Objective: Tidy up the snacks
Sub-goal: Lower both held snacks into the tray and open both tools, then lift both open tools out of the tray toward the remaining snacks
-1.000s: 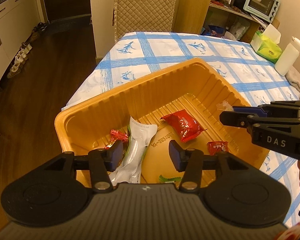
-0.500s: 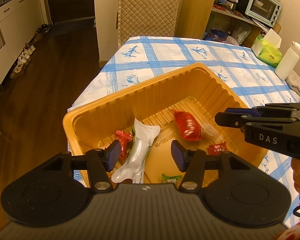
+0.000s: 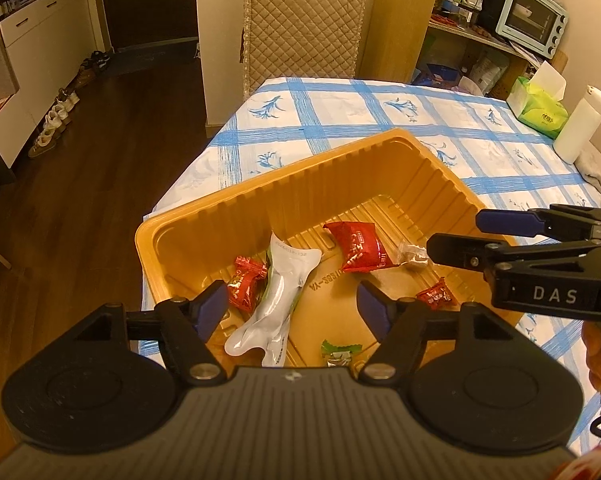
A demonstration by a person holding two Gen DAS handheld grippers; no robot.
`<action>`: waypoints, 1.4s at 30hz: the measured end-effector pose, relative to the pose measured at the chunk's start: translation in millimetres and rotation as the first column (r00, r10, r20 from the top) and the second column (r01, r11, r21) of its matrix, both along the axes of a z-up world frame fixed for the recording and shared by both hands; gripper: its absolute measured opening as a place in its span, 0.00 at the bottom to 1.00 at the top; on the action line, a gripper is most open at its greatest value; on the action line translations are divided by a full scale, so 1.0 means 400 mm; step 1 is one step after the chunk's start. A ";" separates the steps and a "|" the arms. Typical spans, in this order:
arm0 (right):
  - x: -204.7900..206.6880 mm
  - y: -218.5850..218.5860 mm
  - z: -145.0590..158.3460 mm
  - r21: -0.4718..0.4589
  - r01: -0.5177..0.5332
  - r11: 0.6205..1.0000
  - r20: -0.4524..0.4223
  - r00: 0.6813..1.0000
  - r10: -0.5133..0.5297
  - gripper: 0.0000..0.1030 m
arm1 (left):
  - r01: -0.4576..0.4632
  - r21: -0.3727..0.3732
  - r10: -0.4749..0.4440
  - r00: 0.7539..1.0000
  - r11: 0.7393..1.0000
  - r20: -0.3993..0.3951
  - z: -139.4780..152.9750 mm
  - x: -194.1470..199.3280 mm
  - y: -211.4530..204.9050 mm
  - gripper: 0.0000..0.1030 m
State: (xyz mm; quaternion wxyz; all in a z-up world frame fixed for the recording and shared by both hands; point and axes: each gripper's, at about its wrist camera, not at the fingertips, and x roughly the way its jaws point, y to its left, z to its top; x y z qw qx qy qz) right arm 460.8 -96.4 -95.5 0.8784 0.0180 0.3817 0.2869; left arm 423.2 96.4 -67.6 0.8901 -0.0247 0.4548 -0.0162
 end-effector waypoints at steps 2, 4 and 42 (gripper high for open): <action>-0.006 -0.006 0.004 0.004 0.002 1.000 0.005 1.000 -0.002 0.68 | -0.003 0.001 0.003 1.000 1.000 0.001 0.004 -0.005 -0.004 0.68; -0.011 -0.012 0.008 0.007 0.004 1.000 0.011 1.000 -0.004 0.70 | -0.007 0.003 0.007 1.000 1.000 0.004 0.008 -0.011 -0.009 0.68; -0.351 -0.267 0.143 0.096 -0.023 0.995 0.112 0.994 0.012 0.88 | -0.028 -0.079 0.037 0.992 0.996 0.119 0.144 -0.369 -0.151 0.77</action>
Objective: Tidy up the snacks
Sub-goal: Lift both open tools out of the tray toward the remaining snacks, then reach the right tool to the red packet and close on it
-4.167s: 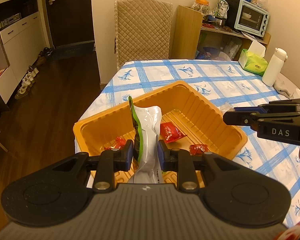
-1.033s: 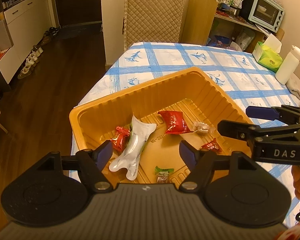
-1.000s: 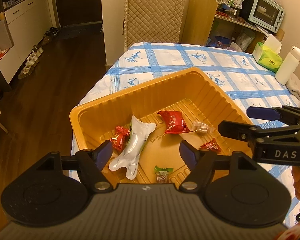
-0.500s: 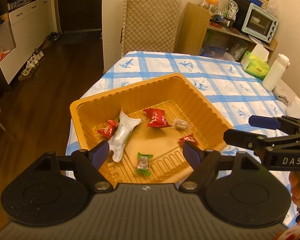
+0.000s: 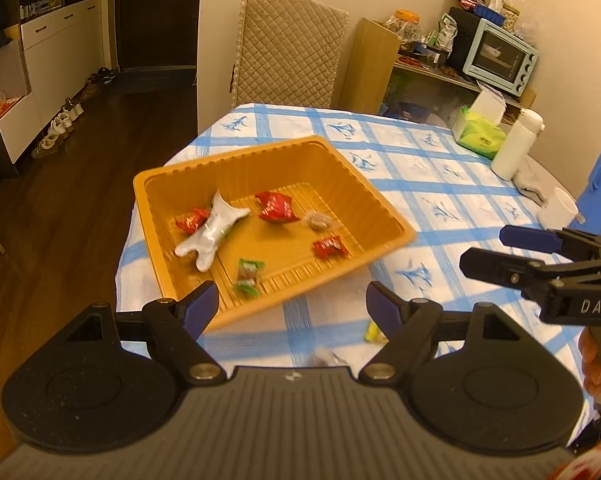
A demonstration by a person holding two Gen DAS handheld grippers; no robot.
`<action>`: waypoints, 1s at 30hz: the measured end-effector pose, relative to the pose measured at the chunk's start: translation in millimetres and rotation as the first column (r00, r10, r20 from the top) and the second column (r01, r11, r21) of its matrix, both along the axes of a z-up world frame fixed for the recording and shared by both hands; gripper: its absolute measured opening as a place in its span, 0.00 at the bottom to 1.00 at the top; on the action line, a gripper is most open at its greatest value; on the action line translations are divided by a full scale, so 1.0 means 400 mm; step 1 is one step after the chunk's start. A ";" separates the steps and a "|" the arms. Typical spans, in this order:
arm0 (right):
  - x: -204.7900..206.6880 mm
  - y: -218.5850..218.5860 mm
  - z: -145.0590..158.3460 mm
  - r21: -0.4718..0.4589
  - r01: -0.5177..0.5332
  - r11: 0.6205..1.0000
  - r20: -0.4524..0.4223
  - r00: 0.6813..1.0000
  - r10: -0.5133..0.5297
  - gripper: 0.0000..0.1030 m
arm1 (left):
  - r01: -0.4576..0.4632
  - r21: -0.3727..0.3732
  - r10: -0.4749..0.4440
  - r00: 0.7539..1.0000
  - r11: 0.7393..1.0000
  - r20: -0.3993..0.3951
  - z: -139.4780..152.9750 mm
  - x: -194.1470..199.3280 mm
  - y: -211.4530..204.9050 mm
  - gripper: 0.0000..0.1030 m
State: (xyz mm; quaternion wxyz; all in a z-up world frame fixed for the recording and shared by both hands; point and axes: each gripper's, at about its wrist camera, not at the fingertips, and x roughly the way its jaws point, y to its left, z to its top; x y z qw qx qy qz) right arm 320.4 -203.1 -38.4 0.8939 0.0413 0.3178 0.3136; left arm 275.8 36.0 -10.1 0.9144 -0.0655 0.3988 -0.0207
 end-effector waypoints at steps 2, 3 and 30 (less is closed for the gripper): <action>-0.021 -0.015 0.001 -0.001 0.001 1.000 0.002 1.000 -0.001 0.88 | 0.004 0.001 -0.004 1.000 1.000 -0.001 -0.001 -0.024 -0.012 0.77; -0.031 -0.022 0.000 -0.003 0.000 1.000 0.001 1.000 0.000 0.88 | 0.007 0.002 -0.007 1.000 1.000 0.000 -0.002 -0.035 -0.019 0.77; -0.197 -0.058 -0.130 -0.078 -0.092 0.993 -0.114 0.990 0.082 0.88 | 0.006 0.015 -0.004 0.993 1.000 -0.116 -0.118 -0.225 -0.084 0.77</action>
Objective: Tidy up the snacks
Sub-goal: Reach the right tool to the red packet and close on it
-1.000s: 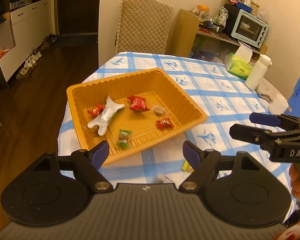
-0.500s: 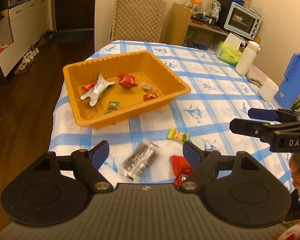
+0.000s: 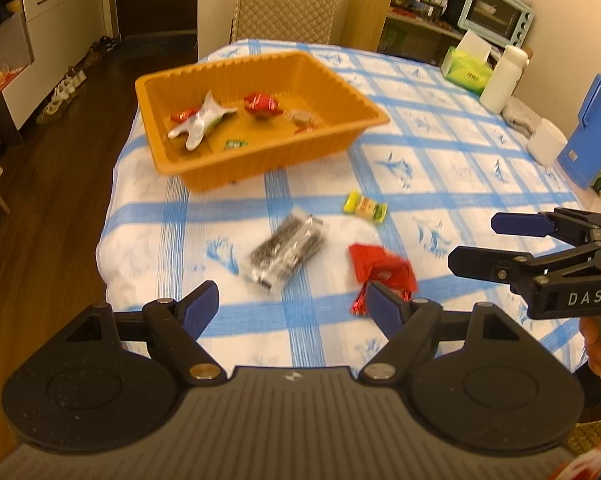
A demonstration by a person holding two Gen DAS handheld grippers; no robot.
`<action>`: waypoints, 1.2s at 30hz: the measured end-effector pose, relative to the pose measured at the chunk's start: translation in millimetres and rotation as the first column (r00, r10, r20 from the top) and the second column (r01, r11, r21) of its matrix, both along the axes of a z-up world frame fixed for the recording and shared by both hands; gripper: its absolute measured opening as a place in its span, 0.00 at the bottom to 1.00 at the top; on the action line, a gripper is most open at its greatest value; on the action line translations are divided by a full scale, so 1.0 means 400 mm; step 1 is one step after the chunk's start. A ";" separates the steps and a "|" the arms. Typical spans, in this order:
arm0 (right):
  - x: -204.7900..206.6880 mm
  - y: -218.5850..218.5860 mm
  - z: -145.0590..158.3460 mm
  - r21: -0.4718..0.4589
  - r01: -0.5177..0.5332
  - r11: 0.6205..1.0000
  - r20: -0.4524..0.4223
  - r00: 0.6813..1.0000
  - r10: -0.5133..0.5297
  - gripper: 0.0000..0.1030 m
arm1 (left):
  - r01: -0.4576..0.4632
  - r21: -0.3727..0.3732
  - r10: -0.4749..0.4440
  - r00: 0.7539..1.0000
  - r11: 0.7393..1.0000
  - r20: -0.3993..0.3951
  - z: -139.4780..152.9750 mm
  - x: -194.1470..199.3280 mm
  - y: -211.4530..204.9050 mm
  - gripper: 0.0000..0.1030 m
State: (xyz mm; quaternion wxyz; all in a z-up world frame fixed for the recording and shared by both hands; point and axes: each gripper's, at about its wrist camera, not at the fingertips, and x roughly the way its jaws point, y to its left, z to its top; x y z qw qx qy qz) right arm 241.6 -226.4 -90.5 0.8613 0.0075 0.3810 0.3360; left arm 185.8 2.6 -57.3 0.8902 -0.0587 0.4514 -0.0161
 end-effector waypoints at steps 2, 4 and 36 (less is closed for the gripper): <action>-0.007 0.009 -0.013 -0.012 -0.011 1.000 -0.008 1.000 0.011 0.88 | -0.001 0.000 0.001 1.000 1.000 -0.015 -0.011 -0.004 0.003 0.77; -0.010 0.015 -0.027 -0.021 -0.022 1.000 -0.015 1.000 0.022 0.88 | 0.000 -0.001 0.000 1.000 1.000 -0.025 -0.019 -0.006 0.005 0.77; 0.069 0.097 -0.144 -0.157 -0.124 0.980 -0.023 0.992 0.122 0.56 | -0.012 0.017 0.014 0.997 1.000 -0.076 -0.074 0.022 0.055 0.77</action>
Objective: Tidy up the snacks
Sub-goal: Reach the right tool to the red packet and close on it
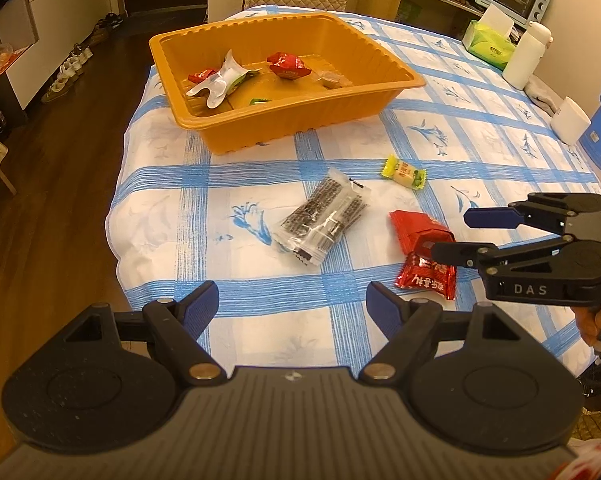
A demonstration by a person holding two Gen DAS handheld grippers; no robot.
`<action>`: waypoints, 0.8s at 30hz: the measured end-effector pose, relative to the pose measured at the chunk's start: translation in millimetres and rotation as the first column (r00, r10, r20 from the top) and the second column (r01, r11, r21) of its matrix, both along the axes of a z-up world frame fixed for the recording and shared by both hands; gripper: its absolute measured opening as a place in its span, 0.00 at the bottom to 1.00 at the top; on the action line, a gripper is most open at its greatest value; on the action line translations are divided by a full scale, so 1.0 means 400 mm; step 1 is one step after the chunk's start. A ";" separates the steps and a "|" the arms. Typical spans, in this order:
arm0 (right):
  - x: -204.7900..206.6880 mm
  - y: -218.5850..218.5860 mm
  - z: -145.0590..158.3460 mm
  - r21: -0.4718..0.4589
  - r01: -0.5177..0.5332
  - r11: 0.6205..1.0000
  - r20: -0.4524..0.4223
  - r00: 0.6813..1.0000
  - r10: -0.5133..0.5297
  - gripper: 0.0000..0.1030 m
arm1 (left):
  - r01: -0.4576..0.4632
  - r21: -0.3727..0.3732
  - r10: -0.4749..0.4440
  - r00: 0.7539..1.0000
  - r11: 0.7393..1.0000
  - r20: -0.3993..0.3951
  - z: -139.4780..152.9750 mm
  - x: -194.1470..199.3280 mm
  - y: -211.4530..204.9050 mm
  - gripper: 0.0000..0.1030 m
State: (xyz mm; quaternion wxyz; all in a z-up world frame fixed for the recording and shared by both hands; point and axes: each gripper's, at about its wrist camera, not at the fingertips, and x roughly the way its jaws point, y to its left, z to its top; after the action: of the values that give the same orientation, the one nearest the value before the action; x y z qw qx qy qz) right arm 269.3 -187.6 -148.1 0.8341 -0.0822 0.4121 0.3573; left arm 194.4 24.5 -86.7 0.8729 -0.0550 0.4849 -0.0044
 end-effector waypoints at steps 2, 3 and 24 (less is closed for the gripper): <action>0.010 0.005 -0.004 -0.005 -0.006 1.000 0.001 1.000 0.006 0.55 | -0.002 0.001 0.002 1.000 1.000 -0.001 -0.002 0.006 0.006 0.77; 0.014 0.008 -0.005 -0.007 -0.009 1.000 0.001 1.000 0.009 0.54 | -0.003 0.000 0.003 1.000 1.000 -0.001 -0.002 0.008 0.008 0.77; 0.051 0.058 -0.038 -0.023 -0.065 0.998 -0.010 0.998 0.065 0.28 | 0.020 0.005 -0.020 1.000 1.000 -0.007 -0.015 0.036 0.018 0.77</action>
State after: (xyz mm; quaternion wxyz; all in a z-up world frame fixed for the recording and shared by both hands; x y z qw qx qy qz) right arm 289.8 -164.2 -163.3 0.8193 -0.1036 0.4170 0.3797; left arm 208.9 31.7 -92.7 0.8712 -0.0478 0.4885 -0.0118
